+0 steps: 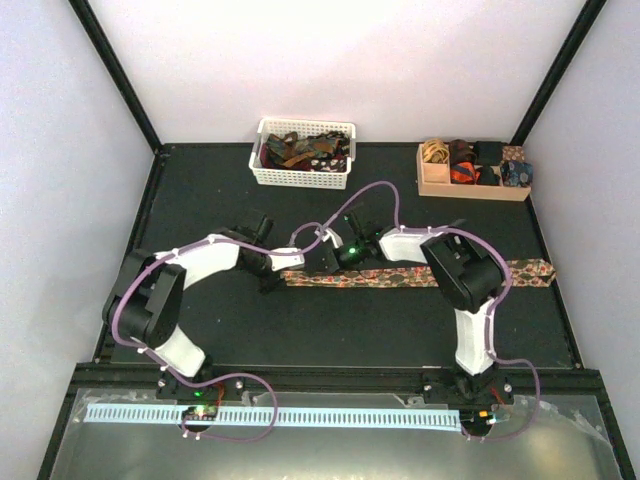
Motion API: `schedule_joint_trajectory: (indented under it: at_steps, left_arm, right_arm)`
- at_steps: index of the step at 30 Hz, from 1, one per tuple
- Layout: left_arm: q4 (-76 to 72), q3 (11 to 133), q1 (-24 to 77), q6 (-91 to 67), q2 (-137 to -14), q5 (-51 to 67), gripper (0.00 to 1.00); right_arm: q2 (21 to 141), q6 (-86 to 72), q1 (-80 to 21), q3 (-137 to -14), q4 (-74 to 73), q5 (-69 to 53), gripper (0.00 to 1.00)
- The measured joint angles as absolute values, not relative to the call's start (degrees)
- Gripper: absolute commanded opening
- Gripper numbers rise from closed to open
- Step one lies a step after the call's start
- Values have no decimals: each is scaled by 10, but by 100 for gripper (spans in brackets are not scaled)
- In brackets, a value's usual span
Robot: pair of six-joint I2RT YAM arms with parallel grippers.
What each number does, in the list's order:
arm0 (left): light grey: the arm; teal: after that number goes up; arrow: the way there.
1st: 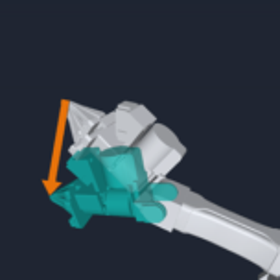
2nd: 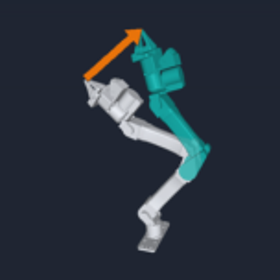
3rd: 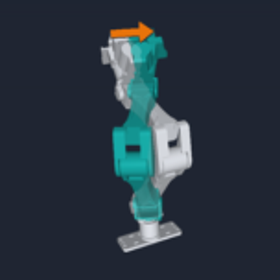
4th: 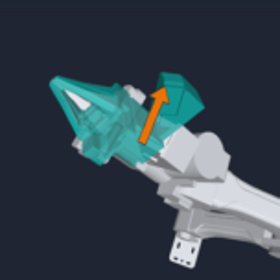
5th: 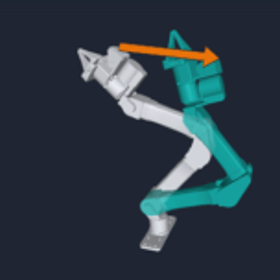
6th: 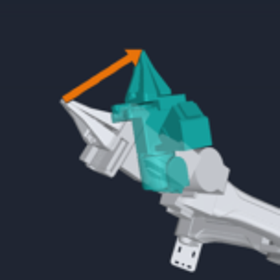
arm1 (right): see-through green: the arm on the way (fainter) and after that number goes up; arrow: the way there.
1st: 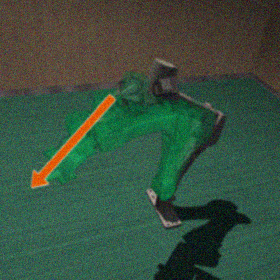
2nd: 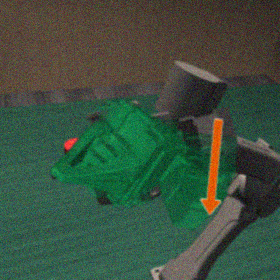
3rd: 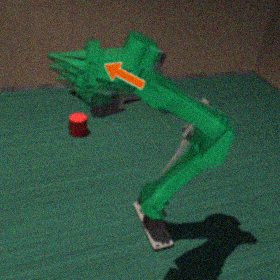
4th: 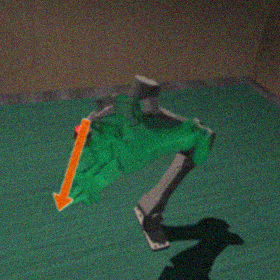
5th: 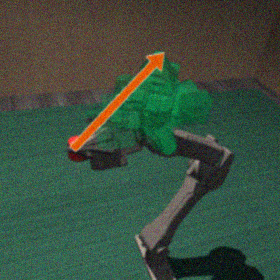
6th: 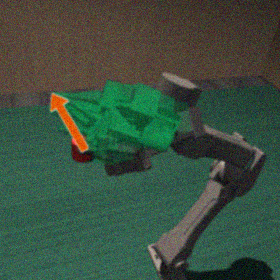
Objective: Roll the ties
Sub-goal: Adjust the tie at the center of the board, then pick up the tie from the center of the board.
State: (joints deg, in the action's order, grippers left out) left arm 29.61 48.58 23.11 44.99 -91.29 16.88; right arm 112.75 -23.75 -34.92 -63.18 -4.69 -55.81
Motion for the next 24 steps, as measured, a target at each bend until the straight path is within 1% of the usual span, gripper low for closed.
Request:
schedule_joint_trajectory:
  at_steps: [3,6,13,20,24]
  left_arm:
    - [304,492,231,450,-919,169,65]
    - [310,497,231,452,-924,169,61]
    - [327,518,233,455,-945,174,42]
    - [339,524,235,457,-945,195,36]
    - [342,527,241,455,-941,213,36]
  right_arm:
    - [1156,-244,-356,-632,-42,-555,1]
    - [1178,-244,-357,-633,-42,-553,1]
    - [1203,-235,-357,-638,-59,-538,1]
    - [1204,-230,-357,-640,-64,-536,1]
    - [1206,-229,-357,-642,-65,-538,1]
